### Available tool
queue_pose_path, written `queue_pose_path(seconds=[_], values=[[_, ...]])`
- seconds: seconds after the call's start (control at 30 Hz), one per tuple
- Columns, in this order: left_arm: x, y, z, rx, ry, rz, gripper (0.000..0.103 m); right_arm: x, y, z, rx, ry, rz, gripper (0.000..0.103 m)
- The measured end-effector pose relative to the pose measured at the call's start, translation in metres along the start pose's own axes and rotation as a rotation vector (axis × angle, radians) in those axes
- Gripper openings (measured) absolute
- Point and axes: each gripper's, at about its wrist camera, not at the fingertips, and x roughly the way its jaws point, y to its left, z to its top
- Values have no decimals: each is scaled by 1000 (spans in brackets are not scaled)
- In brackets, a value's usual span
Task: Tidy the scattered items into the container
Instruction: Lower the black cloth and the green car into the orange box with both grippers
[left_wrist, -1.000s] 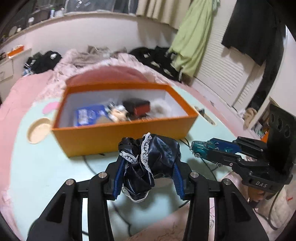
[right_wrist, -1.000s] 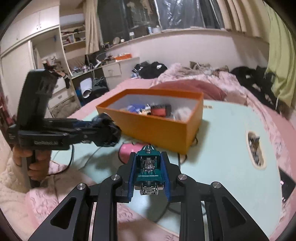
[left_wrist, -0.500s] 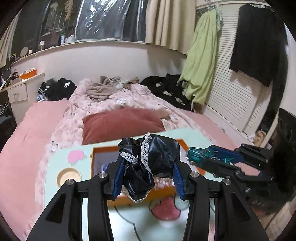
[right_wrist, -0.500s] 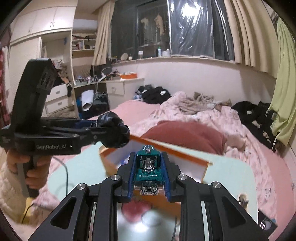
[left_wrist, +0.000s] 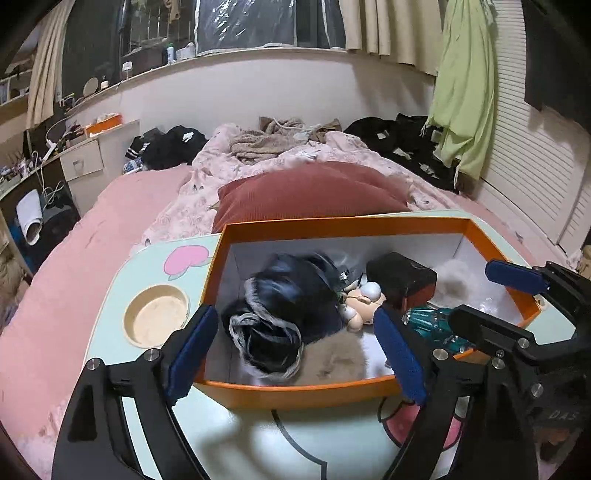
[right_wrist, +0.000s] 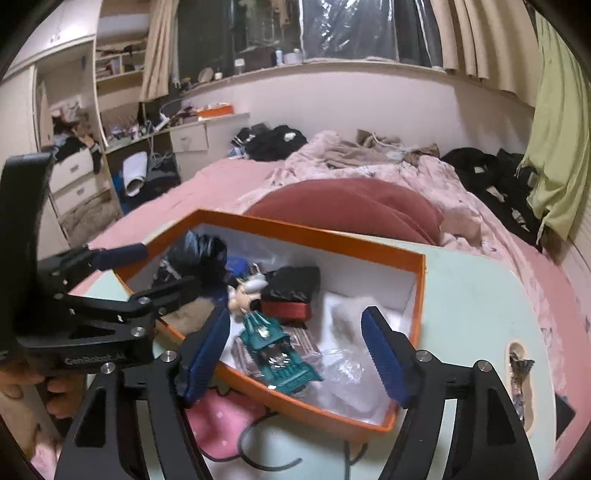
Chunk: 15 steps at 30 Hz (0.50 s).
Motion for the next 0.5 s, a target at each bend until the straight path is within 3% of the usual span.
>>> queue_pose_path(seconds=[0.5], values=[[3,0,-5,4,-8,-3,87,2,-1,-1,4,-1,0,76]])
